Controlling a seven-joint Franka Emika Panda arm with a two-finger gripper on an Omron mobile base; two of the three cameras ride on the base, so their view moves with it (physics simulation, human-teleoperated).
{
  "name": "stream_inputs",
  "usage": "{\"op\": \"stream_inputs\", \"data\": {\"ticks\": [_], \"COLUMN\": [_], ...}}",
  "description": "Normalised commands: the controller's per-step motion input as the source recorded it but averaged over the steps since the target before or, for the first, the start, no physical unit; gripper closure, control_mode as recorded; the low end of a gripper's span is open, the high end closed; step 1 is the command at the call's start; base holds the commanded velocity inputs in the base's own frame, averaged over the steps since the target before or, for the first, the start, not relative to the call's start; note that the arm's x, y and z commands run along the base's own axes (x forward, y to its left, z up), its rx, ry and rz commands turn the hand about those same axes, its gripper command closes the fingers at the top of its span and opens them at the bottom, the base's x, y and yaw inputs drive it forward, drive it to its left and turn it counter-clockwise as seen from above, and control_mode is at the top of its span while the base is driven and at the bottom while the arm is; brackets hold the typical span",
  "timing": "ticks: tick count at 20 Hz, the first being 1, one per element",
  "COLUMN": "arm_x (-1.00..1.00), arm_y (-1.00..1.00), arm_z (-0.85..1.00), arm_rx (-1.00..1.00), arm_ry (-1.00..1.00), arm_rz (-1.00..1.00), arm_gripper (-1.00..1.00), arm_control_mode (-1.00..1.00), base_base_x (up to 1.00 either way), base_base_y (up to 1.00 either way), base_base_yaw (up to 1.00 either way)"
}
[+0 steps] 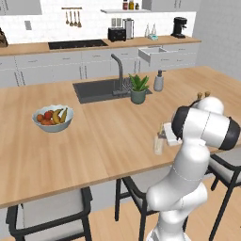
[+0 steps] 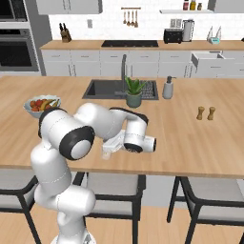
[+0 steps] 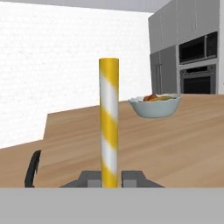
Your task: Take a straw from the drawer in front and place it inside the glass cup on the dining counter.
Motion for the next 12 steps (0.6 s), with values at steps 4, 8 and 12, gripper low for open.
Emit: {"op": "stream_inputs", "data": {"ticks": [4, 8, 12], "arm_x": [-0.19, -0.1, -0.09], "arm_y": [0.14, 0.07, 0.0], "arm_z": [-0.09, -0.12, -0.06], "arm_rx": [0.0, 0.0, 0.0], "arm_ry": [-0.02, -0.03, -0.08], "arm_rz": [0.0, 0.0, 0.0], "arm_gripper": [1.0, 1.0, -1.0], "arm_control_mode": [-1.0, -1.0, -1.0], "base_base_x": [0.0, 0.0, 0.0], "base_base_y": [0.0, 0.0, 0.0], "base_base_yaw": [0.0, 0.0, 0.0]}}
